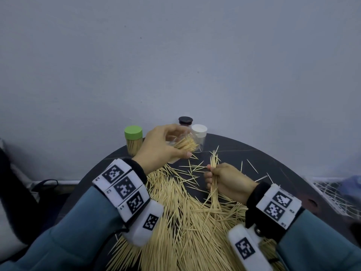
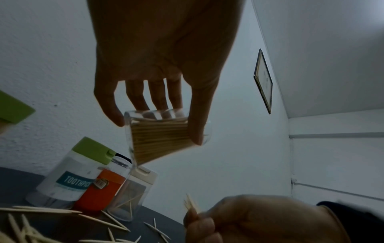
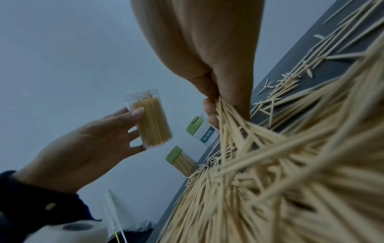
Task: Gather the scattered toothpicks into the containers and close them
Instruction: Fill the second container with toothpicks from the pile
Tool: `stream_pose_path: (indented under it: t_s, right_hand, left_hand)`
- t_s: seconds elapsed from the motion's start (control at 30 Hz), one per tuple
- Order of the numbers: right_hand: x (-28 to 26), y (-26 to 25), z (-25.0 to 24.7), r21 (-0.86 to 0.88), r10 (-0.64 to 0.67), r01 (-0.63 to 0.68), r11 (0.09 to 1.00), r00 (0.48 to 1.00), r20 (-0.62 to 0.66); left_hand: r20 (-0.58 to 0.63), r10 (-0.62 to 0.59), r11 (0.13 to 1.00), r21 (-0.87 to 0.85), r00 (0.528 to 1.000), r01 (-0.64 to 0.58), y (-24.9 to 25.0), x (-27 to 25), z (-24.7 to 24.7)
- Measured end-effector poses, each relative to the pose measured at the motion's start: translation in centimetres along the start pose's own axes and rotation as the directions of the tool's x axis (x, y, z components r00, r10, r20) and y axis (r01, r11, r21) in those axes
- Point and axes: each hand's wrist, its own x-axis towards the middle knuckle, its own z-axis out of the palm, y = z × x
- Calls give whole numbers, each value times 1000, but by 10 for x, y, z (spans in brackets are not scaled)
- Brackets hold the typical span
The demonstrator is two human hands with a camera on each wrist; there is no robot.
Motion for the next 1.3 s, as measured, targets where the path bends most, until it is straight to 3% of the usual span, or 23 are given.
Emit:
stream_pose_path:
  t_s: [0.2, 0.4, 0.53, 0.7, 0.87, 1.0, 1.13, 1.3]
  right_hand:
    - [-2, -30, -7, 133, -229, 235, 963, 972, -60]
    - [-12, -69, -5, 334, -436, 445, 831, 894, -108]
    - [-20, -77, 2, 372, -518, 510, 776, 851, -88]
    - [-20, -52, 19, 347, -497, 492, 798, 864, -81]
    - [-19, -42, 28, 298, -511, 504, 811, 857, -60]
    - [-24, -43, 28, 105, -558, 552, 827, 829, 37]
    - [-27, -42, 28, 39, -598, 598, 801, 794, 113]
    - [-29, -34, 30, -78, -559, 578, 812, 809, 183]
  left_hand:
    - [75, -8, 1000, 16, 997, 7, 0, -3, 6]
    - [158, -28, 998, 53, 987, 20, 1, -8, 15]
    - [196, -17, 998, 66, 980, 4, 2, -10, 18]
    - [257, -7, 1000, 19, 966, 3, 5, -13, 24]
    - [292, -39, 973, -206, 956, 103, 5, -14, 31]
    - [314, -31, 959, -257, 949, 116, 5, -14, 31]
    - [272, -53, 936, -322, 961, 143, 3, -13, 32]
    - [203, -90, 907, -388, 975, 165, 3, -9, 27]
